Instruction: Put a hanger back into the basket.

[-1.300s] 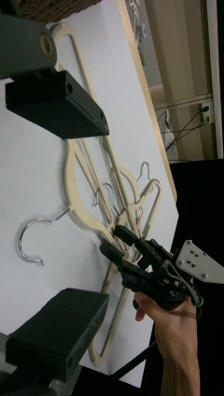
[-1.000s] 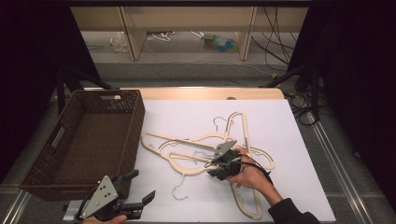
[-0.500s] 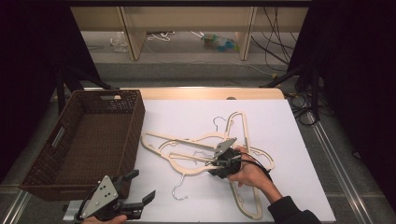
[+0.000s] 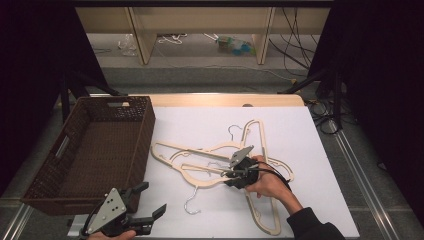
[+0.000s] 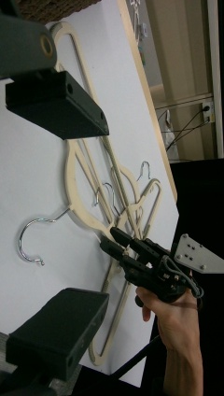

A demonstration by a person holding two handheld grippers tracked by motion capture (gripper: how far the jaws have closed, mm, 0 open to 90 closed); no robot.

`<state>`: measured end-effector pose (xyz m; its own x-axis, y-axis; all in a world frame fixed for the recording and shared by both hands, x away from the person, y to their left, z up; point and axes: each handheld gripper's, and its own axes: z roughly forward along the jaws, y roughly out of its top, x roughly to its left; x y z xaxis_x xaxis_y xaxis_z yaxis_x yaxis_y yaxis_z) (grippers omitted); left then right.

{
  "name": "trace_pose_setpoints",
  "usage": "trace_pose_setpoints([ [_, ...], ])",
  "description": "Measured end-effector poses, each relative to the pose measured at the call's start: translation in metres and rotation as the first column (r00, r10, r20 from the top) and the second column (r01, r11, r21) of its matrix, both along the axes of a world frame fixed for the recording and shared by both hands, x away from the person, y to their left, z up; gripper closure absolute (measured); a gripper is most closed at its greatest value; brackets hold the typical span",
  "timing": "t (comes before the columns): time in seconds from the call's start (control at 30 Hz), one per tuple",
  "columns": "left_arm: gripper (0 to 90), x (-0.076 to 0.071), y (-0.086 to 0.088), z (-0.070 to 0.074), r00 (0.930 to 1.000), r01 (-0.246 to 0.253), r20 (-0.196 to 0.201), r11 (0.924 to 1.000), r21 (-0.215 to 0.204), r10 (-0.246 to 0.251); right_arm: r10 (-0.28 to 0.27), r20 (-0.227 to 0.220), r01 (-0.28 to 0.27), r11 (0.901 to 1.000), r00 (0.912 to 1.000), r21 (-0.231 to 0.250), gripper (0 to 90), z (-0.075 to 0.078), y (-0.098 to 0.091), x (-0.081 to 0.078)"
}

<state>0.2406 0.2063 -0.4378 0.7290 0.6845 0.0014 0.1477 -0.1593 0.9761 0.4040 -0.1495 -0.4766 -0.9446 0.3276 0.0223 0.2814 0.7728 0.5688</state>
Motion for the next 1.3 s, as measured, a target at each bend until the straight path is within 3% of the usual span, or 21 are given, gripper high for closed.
trace_pose_setpoints([
  [0.2,16.6,0.000,0.000,0.000,1.0000,0.000,0.001,1.0000,0.000,0.000,0.018,-0.030,-0.017,0.9994,0.9994,0.029,72.1,-0.001,-0.004,0.004],
  [0.3,16.6,0.000,0.000,0.000,1.0000,-0.001,-0.002,1.0000,0.000,0.001,0.043,-0.059,-0.039,0.9965,0.9973,0.075,74.8,-0.002,-0.007,0.008],
  [0.4,16.6,0.000,0.000,0.000,1.0000,-0.002,-0.003,1.0000,-0.001,0.002,0.064,-0.074,-0.058,0.9944,0.9952,0.089,76.5,-0.003,-0.007,0.009],
  [0.8,16.7,0.000,0.000,0.000,1.0000,0.004,0.001,1.0000,0.007,-0.004,0.097,-0.103,-0.086,0.9900,0.9899,0.112,79.5,0.000,-0.007,0.008],
  [0.93,16.7,0.000,-0.001,0.000,1.0000,0.003,-0.004,1.0000,0.004,-0.003,0.110,-0.129,-0.095,0.9883,0.9855,0.119,79.9,0.005,-0.010,0.007],
  [1.1,16.9,0.001,-0.002,-0.001,1.0000,0.006,-0.005,0.9999,0.013,-0.006,0.114,-0.123,-0.096,0.9856,0.9858,0.139,80.1,0.012,-0.014,0.005],
  [1.17,17.1,0.002,-0.004,-0.002,0.9999,0.009,-0.014,0.9999,0.005,-0.009,0.112,-0.126,-0.093,0.9844,0.9857,0.149,80.1,0.016,-0.019,0.003],
  [1.2,17.3,0.002,-0.007,-0.002,0.9993,0.004,-0.037,1.0000,0.005,-0.004,0.114,-0.130,-0.094,0.9842,0.9849,0.150,80.2,0.017,-0.020,0.003],
  [1.3,18.0,0.005,-0.011,-0.004,0.9991,0.012,-0.041,0.9997,0.023,-0.011,0.112,-0.134,-0.092,0.9844,0.9845,0.150,80.2,0.018,-0.023,0.001],
])
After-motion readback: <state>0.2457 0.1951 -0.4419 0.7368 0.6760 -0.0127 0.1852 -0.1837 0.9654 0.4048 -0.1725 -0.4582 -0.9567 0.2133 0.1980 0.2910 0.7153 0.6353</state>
